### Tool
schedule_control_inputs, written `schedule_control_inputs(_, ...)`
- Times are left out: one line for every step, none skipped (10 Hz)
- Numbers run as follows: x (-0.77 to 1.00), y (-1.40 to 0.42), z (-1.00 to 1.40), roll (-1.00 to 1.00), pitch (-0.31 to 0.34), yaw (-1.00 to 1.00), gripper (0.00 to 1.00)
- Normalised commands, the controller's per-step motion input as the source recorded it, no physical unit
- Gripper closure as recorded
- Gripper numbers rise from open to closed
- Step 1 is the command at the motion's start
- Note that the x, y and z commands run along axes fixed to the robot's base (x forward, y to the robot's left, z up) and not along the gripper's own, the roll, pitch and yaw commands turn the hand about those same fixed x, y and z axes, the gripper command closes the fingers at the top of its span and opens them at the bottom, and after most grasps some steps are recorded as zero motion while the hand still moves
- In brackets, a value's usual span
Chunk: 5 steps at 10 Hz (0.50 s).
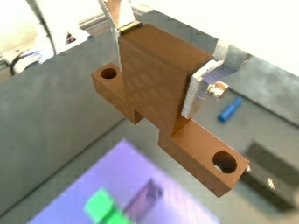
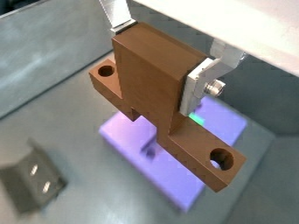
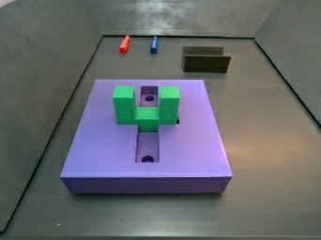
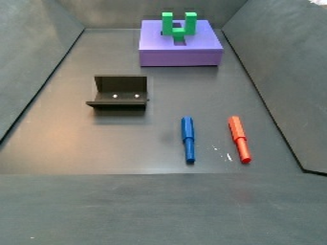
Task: Pick up the brown object. Move up. Move to above the board. Insert the brown object.
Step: Move to above the board, then insert the brown object.
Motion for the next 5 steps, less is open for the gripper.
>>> schedule_control_inputs(0.47,-0.87,0.22,0.04,0.17,-0.03,1.0)
schedule_control_inputs(0.24,-0.36,0.1,0.03,0.125,-0.02,1.0)
schedule_control_inputs(0.13,-0.21,0.07,0.02,0.065,0.0,1.0)
schedule_control_inputs(0.0,0.0,0.0,-0.01,0.0,0.0,1.0)
schedule_control_inputs(0.0,0.0,-0.02,0.0,0.0,-0.01,1.0)
